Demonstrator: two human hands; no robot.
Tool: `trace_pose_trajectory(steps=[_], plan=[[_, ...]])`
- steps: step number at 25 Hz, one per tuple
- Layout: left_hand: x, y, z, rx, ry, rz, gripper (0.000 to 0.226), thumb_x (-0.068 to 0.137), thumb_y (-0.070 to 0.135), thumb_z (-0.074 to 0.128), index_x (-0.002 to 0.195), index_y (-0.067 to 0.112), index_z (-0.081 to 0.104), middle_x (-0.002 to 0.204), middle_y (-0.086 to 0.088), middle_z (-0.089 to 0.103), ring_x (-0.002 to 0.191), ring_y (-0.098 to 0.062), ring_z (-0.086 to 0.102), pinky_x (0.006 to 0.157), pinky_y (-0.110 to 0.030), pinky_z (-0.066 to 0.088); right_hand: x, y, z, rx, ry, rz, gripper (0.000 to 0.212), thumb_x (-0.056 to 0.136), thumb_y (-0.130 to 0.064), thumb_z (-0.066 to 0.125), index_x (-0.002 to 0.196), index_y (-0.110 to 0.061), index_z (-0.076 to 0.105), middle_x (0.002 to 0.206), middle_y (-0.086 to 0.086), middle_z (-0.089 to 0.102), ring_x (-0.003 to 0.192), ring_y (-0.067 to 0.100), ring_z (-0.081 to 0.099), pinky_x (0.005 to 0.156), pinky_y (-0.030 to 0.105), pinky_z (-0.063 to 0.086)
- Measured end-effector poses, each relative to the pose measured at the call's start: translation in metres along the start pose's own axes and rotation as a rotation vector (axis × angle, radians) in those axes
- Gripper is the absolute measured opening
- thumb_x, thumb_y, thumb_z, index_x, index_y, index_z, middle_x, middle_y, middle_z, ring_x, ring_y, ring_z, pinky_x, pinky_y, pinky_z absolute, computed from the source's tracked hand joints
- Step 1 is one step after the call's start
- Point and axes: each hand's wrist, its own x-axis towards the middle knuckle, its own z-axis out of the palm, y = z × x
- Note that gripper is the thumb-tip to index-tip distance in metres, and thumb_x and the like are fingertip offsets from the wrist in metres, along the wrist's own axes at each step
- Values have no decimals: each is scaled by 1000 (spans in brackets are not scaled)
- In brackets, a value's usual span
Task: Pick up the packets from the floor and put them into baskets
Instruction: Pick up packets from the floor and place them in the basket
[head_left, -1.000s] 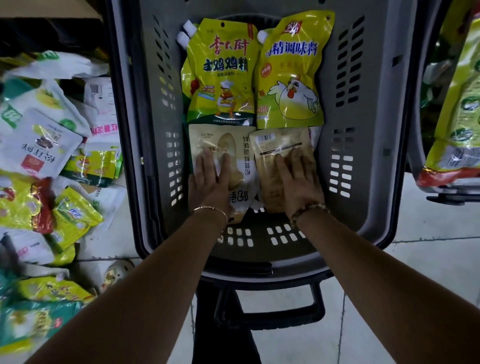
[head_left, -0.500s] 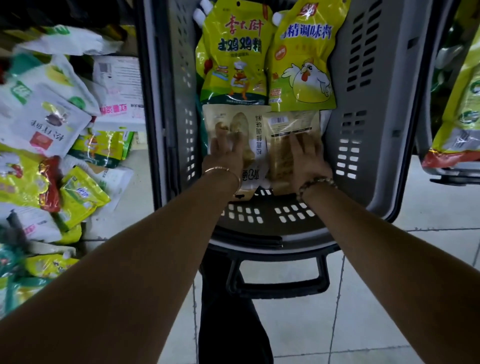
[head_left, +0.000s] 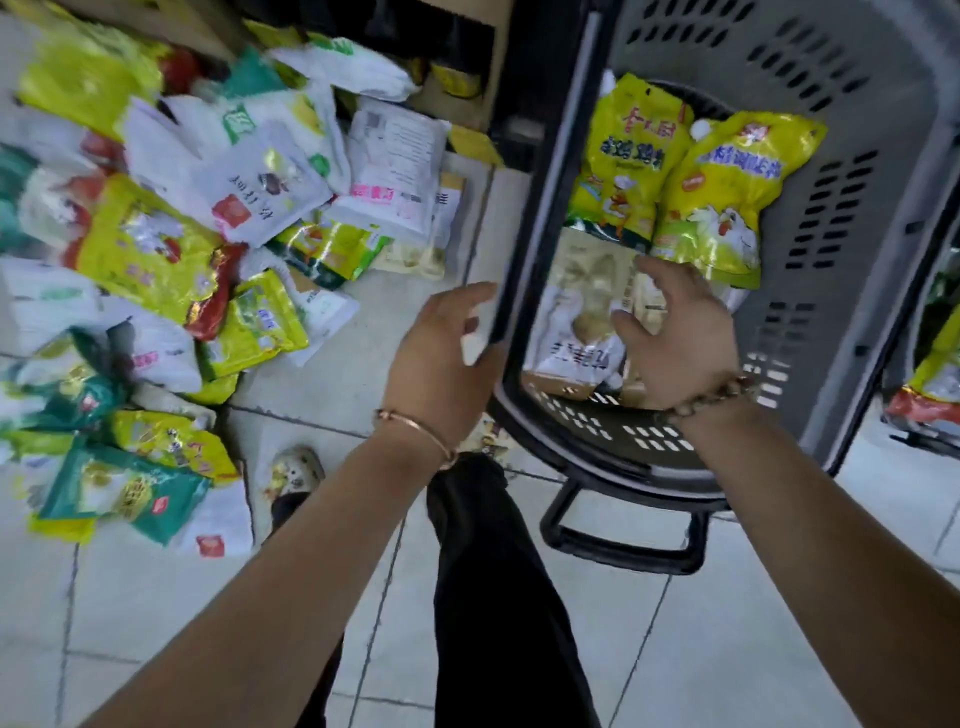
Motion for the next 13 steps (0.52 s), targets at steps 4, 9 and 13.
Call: trace_pose_trajectory(steps=[4,9,13], plan=[[-24,-52,-83,-81,180,-165,43,83,1,62,122,19,55,119,4,53,96,-8,57,79,-23,44,-18,-89,21,61,13,-139,42,82,-12,67,123,-10,57,121,14,58,105,33,57,85,32,40],[-54,-119,-163,-132,335,-294,43,83,2,62,122,18,56,123,1,56,94,-8,57,71,-17,44,-39,-182,86,25,-177,-212,44,84,-14,63,127,-13,53,128,10,53,112,29,53,89,35,41],[-84,-180,-218,-233,442,-407,41,84,0,61,123,12,55,119,-1,56,93,-15,57,76,-20,41,-53,-244,147,-33,-316,-255,47,85,-17,61,131,-17,50,132,7,50,116,27,51,89,38,45]])
